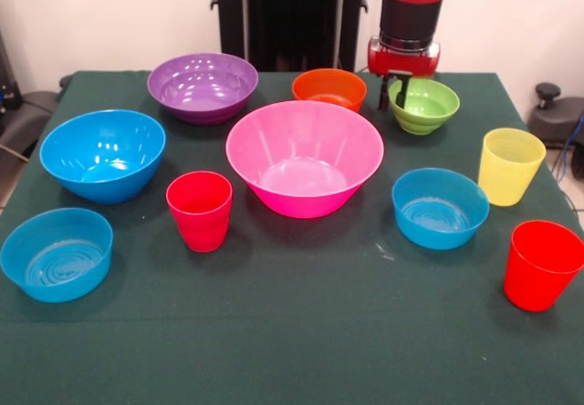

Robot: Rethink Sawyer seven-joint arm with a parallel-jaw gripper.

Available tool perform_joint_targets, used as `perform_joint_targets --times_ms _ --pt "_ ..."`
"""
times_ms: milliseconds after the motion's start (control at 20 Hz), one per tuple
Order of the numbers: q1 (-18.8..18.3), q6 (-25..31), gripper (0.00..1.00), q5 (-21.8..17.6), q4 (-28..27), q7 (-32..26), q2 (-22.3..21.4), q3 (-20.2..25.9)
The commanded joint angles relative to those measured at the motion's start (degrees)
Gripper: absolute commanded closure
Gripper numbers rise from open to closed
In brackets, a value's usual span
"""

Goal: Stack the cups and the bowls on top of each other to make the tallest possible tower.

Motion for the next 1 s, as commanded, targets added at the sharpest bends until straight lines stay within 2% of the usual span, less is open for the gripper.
perform_joint_targets --times_ms 50,550,1000 --pt "-0.4 -1.8 1.00 -1.1 -3.6 7.2 1.9 3.4" --pt "-0.2 2.3 1.00 0.4 -2.7 7.4 -3.0 3.7" --pt "-1.2 7.2 1.00 1.6 -4.2 6.4 -6.4 4.9"
